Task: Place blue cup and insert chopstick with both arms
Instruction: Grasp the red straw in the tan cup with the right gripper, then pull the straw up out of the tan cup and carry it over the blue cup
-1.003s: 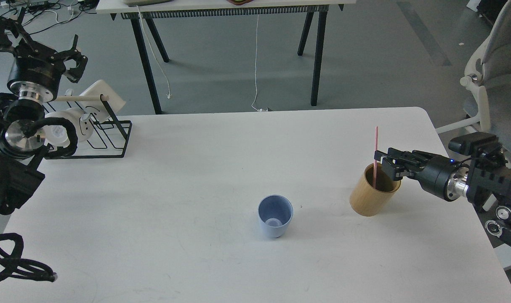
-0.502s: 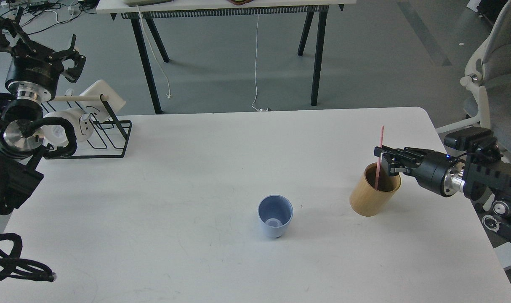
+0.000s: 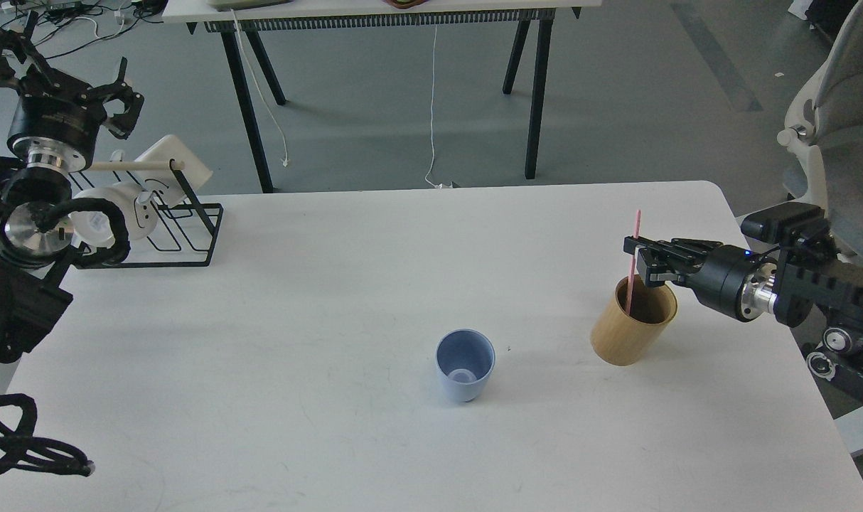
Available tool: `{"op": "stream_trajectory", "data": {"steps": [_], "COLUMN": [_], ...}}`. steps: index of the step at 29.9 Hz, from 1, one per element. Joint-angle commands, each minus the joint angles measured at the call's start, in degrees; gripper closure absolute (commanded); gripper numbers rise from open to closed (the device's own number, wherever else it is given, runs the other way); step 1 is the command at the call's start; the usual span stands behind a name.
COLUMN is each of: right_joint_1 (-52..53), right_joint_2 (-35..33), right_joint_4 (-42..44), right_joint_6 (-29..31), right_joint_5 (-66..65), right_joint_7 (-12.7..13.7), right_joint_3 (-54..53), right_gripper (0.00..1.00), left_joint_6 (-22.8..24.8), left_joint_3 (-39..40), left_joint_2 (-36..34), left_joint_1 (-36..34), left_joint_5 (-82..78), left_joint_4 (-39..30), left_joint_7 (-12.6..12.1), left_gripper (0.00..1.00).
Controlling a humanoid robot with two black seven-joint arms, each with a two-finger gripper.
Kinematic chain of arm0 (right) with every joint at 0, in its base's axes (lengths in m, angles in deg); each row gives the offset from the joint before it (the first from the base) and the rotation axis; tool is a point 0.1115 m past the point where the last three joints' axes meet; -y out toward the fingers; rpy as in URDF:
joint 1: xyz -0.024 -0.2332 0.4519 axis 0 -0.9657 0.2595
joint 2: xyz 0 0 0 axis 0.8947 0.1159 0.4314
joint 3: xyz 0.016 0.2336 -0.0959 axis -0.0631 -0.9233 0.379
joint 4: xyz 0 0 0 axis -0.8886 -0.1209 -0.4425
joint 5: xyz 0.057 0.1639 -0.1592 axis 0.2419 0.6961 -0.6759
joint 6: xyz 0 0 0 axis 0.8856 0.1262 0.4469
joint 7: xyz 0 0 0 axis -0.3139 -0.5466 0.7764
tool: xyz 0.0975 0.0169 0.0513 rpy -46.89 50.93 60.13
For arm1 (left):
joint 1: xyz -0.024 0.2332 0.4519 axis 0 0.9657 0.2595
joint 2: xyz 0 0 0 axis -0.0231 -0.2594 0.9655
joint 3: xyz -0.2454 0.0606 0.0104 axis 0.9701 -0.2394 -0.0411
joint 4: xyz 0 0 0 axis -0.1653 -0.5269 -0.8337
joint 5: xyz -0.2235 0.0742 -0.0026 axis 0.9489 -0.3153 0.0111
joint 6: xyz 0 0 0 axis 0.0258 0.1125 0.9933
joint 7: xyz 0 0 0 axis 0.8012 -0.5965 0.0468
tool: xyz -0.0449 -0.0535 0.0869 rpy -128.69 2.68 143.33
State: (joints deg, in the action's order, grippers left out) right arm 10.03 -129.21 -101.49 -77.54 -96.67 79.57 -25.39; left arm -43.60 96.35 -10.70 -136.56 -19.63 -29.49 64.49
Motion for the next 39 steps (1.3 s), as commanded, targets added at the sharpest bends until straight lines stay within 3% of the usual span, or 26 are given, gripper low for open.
{"op": "stream_trajectory", "data": {"steps": [1, 10, 14, 25, 29, 39], "right_joint_1": [0.00, 6.05, 11.32, 14.50, 13.09, 12.83], "right_joint_2": [-1.88, -16.56, -16.92, 0.99, 7.41, 11.91], "right_joint_4": [-2.48, -14.00, -14.18, -13.83, -13.65, -12.16], "right_joint_6": [0.00, 0.00, 0.00, -0.88, -0.70, -0.53], "right_joint_5": [0.15, 1.47, 5.86, 11.41, 10.44, 6.22], "right_joint_7": [-0.01, -0.01, 0.26, 1.75, 3.60, 3.69], "right_joint_3": [0.00, -2.63, -5.27, -5.37, -1.77, 4.66], "right_gripper": [0.99, 0.99, 0.99, 1.00, 1.00, 0.99], "left_joint_6": [0.00, 0.00, 0.00, 0.00, 0.00, 0.00], "left_joint_3": [0.00, -0.08, 0.00, 0.00, 0.09, 0.09], "left_joint_2": [0.00, -0.88, -0.97, -1.59, -2.38, -2.90], "left_joint_1": [-0.01, 0.07, -0.01, -0.10, -0.10, -0.01], "left_joint_5": [0.00, 0.09, 0.09, 0.09, 0.09, 0.18], "left_joint_4": [-0.01, -0.01, 0.08, -0.01, -0.01, -0.01], "left_joint_7": [0.00, 0.01, 0.00, 0.00, 0.09, 0.09], "left_gripper": [0.01, 0.01, 0.01, 0.01, 0.01, 0.01]}}
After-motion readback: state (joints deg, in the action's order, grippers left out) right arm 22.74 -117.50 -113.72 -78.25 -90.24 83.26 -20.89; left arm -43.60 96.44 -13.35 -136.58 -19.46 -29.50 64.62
